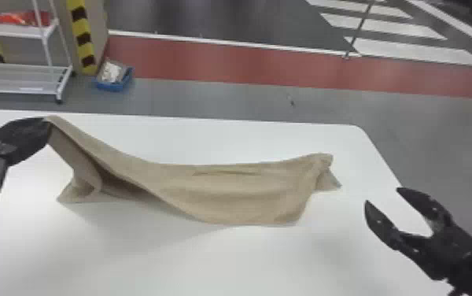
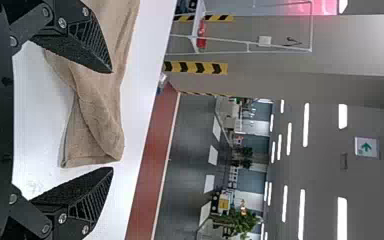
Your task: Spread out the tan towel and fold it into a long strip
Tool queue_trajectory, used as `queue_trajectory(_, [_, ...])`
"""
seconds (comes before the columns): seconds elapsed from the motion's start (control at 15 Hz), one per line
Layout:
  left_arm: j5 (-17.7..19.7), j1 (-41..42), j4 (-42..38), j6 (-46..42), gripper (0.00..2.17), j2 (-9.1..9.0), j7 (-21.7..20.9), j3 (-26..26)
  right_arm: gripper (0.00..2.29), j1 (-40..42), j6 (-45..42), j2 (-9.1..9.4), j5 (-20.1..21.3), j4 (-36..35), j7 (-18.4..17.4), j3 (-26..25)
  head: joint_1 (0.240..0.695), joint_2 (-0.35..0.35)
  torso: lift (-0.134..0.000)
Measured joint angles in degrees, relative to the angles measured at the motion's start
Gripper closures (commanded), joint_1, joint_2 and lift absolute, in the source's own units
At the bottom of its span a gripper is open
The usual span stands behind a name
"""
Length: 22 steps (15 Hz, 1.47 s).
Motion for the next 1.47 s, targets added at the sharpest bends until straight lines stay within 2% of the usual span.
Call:
queue_trajectory(0.13, [0.6,-0.8,-0.3,1.1,1.71,0.31,0.0,0.1,0.22,-0.5,0.0,0.00,7.1,0.0,-3.8,3.9,0.695,-0.186,-0.124])
queue_trajectory(0.2, [0.9,-1.1,-0.4,1.9,1.71,0.51,0.0,0.3,0.32,-1.0,0.1,0.00,10.0,0.1,-5.0,5.3,0.695,-0.179,-0.124])
queue_trajectory(0.33, [1.1,-1.3,-0.3,2.5,1.71,0.77,0.0,0.5,0.36,-2.8,2.1,-0.07,12.5,0.7,-5.3,6.4,0.695,-0.171,-0.124])
queue_trajectory(0.67, [0.8,-1.3,1.3,2.4,1.71,0.91,-0.3,0.5,0.38,-8.4,9.0,-0.90,14.7,7.9,-4.1,12.1,0.695,-0.121,-0.124])
queue_trajectory(1.0, [0.6,-0.9,1.5,2.3,1.71,1.02,-0.7,0.5,0.38,-15.1,9.3,-0.93,14.7,17.5,-4.8,15.2,0.695,-0.084,-0.124])
queue_trajectory(1.2, [0.5,-0.6,1.6,2.2,1.71,1.23,-0.9,0.7,0.60,-17.9,11.0,-1.14,16.4,20.4,-4.8,15.8,0.695,-0.079,-0.124])
queue_trajectory(1.27, [0.5,-0.5,1.6,2.3,1.71,1.30,-0.9,0.8,0.79,-18.7,12.7,-1.30,16.8,20.9,-4.5,16.0,0.695,-0.077,-0.124])
queue_trajectory(1.4, [0.5,-0.5,1.5,2.3,1.71,1.41,-0.9,0.9,1.63,-20.1,16.8,-1.55,17.4,21.3,-4.0,16.6,0.695,-0.073,-0.124])
queue_trajectory(1.47, [0.6,-0.5,1.3,2.4,1.71,1.42,-0.9,1.0,1.78,-20.4,18.8,-1.59,17.1,21.0,-3.4,16.9,0.695,-0.070,-0.124])
